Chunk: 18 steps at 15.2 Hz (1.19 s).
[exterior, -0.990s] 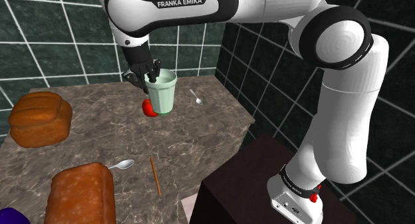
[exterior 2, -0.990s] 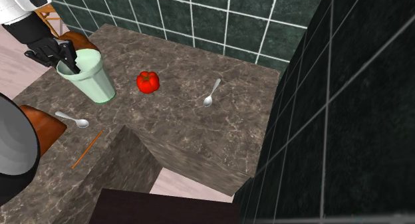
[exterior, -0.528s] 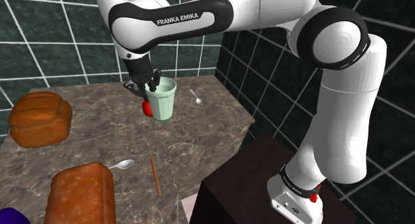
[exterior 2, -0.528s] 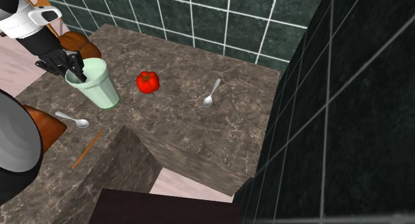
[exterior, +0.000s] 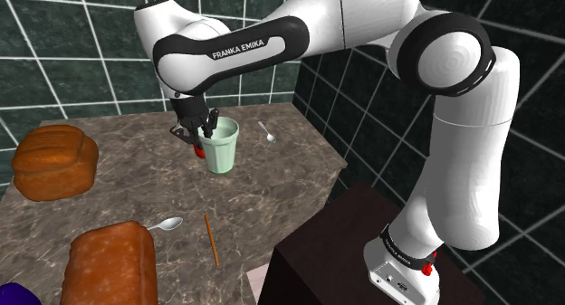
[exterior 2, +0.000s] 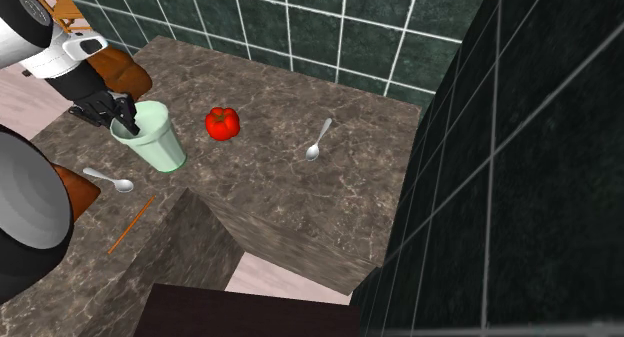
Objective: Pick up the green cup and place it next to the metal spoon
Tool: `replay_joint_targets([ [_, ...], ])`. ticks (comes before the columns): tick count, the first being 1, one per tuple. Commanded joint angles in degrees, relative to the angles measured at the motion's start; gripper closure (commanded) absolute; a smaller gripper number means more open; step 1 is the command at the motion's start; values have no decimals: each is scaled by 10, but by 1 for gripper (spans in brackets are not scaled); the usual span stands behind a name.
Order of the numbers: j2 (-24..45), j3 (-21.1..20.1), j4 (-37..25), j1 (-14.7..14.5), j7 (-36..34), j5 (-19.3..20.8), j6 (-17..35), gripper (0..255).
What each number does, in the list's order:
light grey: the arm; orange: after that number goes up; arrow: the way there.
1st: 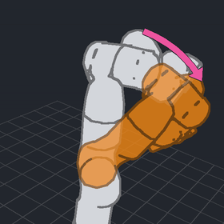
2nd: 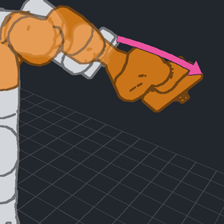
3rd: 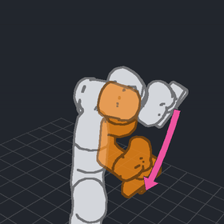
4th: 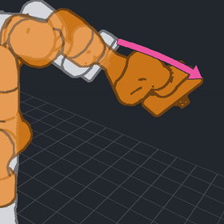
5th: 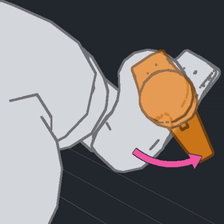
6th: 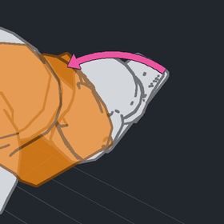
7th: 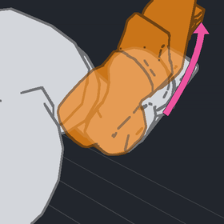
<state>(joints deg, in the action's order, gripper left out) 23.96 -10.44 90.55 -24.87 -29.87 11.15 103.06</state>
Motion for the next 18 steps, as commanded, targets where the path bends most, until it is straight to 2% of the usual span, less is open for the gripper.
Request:
replay_joint_targets([
  [1, 3, 1, 11, 1, -1, 1, 15, 255],
  [18, 59, 8, 61, -1, -20, 17, 119, 255],
])
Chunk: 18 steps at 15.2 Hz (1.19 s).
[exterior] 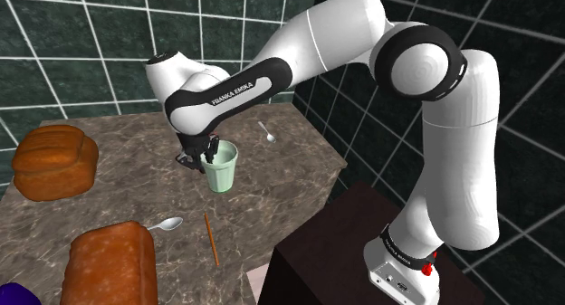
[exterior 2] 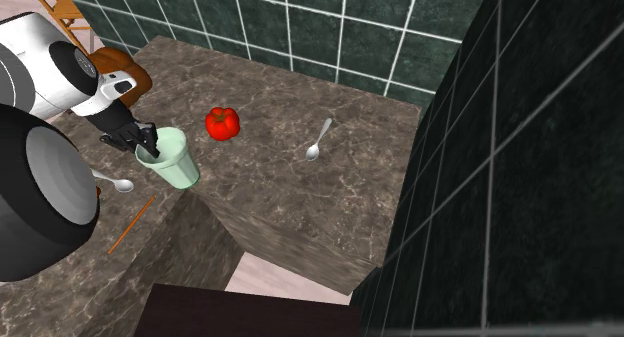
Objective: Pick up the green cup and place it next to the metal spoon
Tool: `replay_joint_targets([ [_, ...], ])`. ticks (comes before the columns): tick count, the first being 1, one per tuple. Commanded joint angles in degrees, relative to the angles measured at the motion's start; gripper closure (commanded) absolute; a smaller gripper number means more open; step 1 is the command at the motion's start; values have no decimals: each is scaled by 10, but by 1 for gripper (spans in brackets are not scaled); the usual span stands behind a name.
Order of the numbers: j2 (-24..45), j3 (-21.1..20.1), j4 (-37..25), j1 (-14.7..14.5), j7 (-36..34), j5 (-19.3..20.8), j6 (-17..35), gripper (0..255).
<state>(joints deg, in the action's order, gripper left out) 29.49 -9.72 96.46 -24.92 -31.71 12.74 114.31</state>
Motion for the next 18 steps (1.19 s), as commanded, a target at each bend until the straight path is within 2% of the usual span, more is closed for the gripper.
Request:
replay_joint_targets([
  [1, 8, 1, 4, -1, -3, 2, 12, 255],
  [11, 18, 2, 7, -1, -5, 5, 25, 255],
  [12, 18, 2, 8, -1, -6, 5, 25, 0],
  [17, 18, 2, 7, -1, -5, 5, 25, 0],
  [18, 12, 1, -3, -2, -4, 2, 9, 0],
])
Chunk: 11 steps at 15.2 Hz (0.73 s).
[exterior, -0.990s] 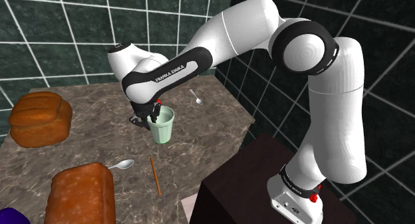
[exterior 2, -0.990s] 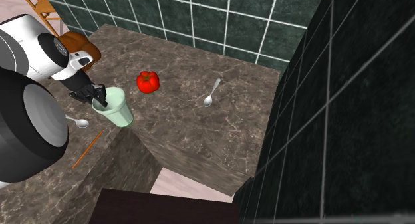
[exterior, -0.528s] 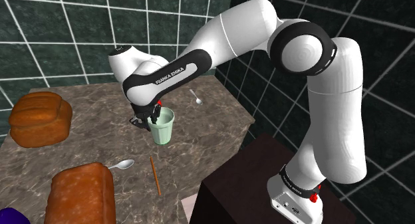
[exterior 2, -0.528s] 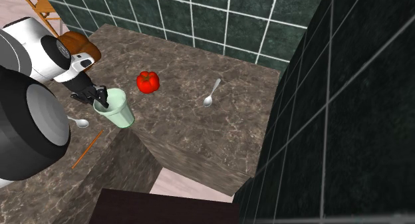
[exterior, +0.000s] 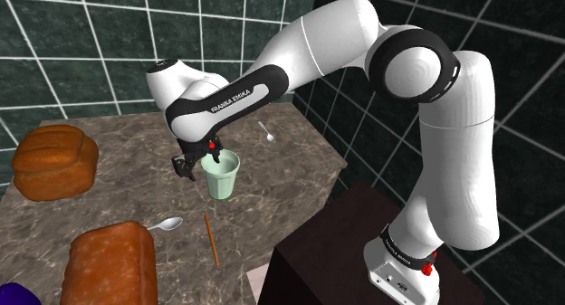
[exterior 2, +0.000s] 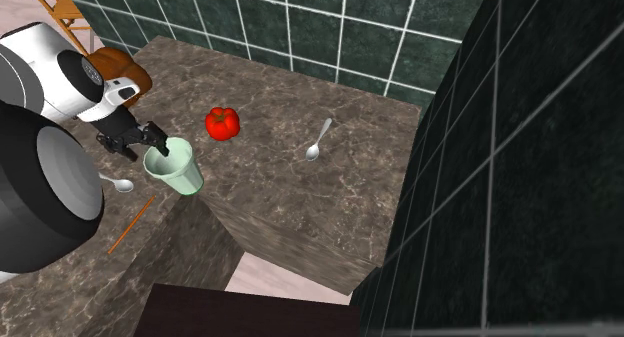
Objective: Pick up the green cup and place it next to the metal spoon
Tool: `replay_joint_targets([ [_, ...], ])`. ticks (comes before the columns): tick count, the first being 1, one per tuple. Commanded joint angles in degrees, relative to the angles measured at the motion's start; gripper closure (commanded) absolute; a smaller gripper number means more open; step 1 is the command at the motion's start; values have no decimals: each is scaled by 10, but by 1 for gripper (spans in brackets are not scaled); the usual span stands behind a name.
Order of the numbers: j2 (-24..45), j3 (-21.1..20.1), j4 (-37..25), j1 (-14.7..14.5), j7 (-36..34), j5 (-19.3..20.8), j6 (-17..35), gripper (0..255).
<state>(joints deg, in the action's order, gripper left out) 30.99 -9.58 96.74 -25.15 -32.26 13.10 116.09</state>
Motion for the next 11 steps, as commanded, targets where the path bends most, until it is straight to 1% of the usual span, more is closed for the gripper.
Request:
replay_joint_targets([
  [1, -9, -2, -17, -1, 3, -4, -26, 0],
  [3, -17, -4, -40, -3, 6, -7, -56, 0],
  [11, -17, -4, -40, -3, 6, -7, -56, 0],
])
